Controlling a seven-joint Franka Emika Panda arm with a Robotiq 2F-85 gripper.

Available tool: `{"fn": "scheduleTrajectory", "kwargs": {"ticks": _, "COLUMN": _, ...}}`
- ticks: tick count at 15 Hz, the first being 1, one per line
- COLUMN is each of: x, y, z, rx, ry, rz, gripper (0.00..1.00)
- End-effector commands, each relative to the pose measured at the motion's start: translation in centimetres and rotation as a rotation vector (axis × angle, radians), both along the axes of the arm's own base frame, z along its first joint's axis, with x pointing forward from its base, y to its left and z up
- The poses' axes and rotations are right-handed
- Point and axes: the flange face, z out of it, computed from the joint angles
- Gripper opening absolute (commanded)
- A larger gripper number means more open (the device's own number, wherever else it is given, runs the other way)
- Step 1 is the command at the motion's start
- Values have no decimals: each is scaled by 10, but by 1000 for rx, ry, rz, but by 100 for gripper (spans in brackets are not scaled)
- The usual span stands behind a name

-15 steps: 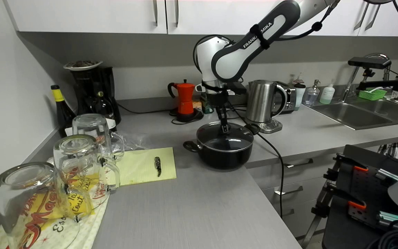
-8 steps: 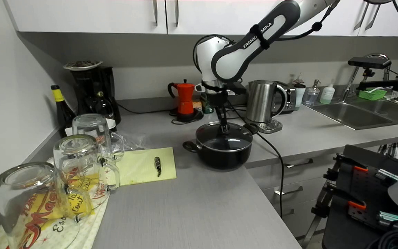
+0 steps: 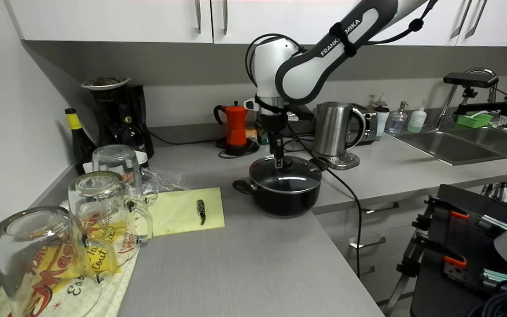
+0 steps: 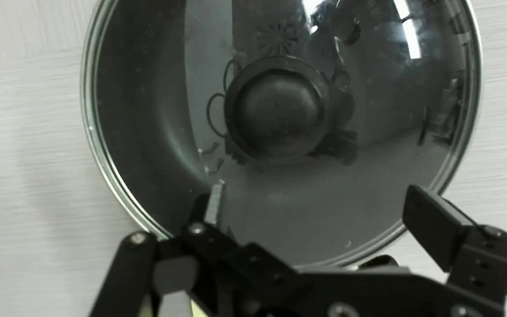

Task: Put the lid on the pot

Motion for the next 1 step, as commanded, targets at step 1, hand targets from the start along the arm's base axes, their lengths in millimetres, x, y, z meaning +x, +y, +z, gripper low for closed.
{"fn": "scheduleTrajectory", "kwargs": {"ticks": 1, "x": -31, "y": 6, "z": 34, "rx": 6, "ry": -78, "rz": 59, "gripper": 100}}
